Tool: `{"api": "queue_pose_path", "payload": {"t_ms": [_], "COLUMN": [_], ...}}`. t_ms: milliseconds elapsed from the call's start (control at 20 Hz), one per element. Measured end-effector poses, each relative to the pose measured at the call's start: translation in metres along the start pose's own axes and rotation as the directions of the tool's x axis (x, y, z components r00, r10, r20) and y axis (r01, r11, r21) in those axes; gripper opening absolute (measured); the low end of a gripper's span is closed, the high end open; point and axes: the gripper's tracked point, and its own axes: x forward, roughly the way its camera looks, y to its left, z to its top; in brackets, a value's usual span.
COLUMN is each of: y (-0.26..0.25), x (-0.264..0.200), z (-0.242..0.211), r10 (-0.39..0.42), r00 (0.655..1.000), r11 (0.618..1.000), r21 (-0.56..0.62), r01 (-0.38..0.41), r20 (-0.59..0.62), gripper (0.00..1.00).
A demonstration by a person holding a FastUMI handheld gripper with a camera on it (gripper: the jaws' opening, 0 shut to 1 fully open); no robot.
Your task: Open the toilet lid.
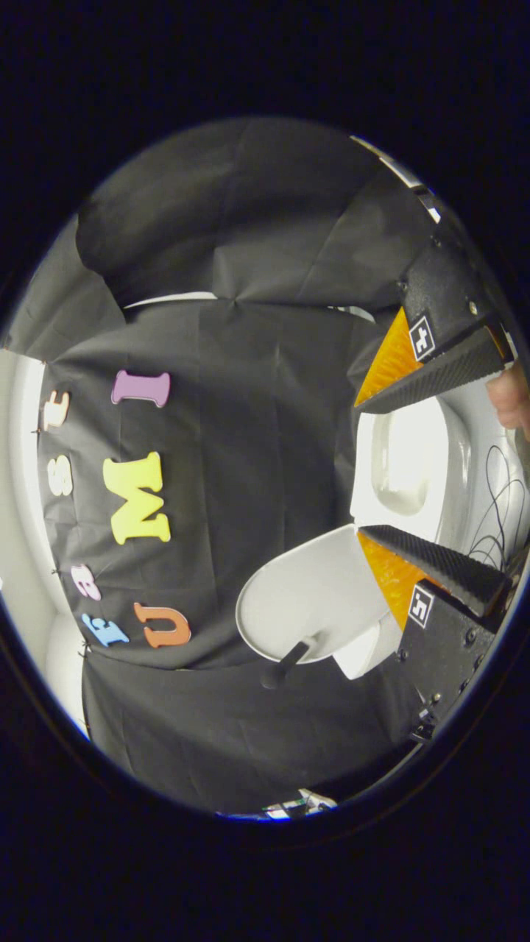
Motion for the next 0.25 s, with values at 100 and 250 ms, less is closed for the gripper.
{"api": "queue_pose_path", "payload": {"t_ms": [100, 250], "y": [-0.017, -0.035], "x": [-0.008, -0.016], "z": [-0.009, -0.027], "r10": [-0.011, -0.033], "r00": [1.0, 0.999], "r11": [1.0, 0.999], "r21": [0.013, 0.029], "r01": [0.011, 0.033], "r20": [0.013, 0.005], "gripper": [0.95, 0.96]}}
